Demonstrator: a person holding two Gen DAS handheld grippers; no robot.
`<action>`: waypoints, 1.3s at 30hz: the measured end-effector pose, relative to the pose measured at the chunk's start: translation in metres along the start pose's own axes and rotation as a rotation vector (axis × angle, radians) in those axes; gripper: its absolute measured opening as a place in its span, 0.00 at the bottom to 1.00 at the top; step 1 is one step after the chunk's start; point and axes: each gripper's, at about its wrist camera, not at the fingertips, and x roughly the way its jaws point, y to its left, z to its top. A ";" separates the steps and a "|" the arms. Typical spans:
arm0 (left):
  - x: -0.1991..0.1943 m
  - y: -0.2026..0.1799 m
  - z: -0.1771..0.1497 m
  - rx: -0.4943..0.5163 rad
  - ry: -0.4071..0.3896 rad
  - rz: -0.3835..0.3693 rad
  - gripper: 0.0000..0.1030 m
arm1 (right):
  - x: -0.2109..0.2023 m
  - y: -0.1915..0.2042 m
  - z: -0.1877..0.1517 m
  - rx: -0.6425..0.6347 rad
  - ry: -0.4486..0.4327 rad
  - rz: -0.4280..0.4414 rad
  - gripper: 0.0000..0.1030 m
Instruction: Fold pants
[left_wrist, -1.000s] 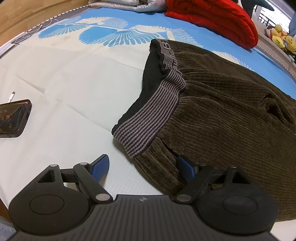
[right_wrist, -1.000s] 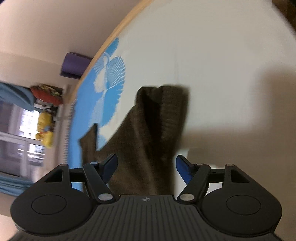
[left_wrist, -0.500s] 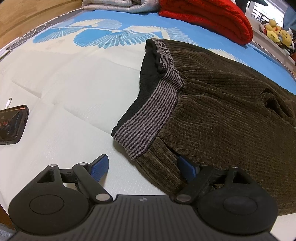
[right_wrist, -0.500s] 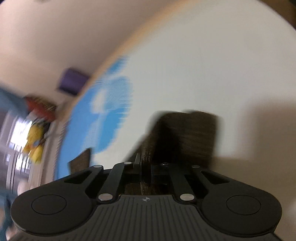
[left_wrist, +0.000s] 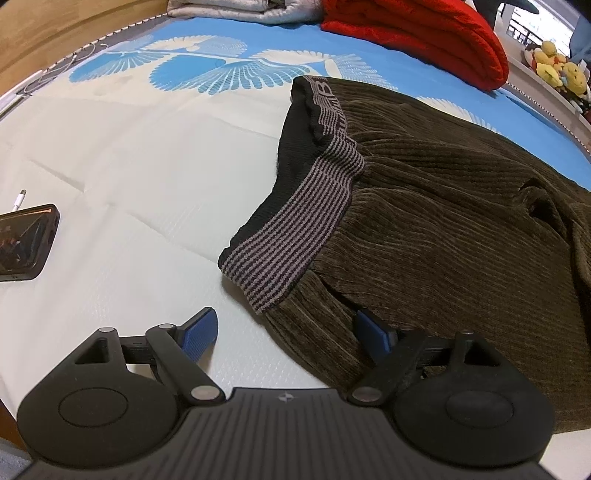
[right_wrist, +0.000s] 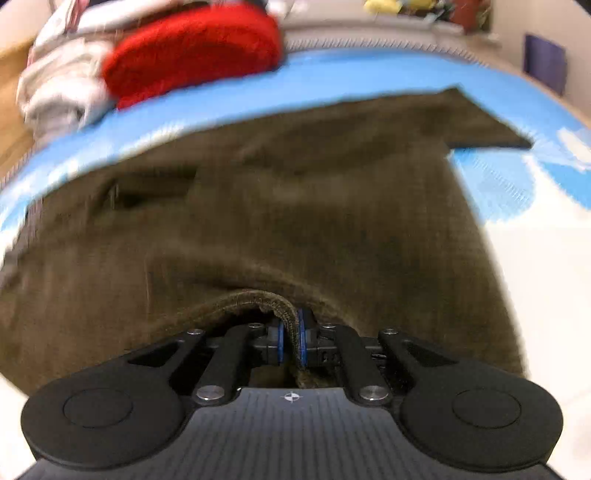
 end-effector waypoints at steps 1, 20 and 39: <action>0.001 0.000 0.000 0.000 0.001 0.003 0.83 | -0.010 -0.007 0.009 0.022 -0.056 -0.009 0.07; -0.003 -0.004 0.004 -0.013 0.002 -0.024 0.33 | -0.081 -0.280 -0.075 1.069 -0.315 -0.520 0.13; -0.033 0.048 -0.003 -0.037 0.088 -0.085 0.22 | -0.147 -0.272 -0.121 1.207 -0.194 -0.552 0.08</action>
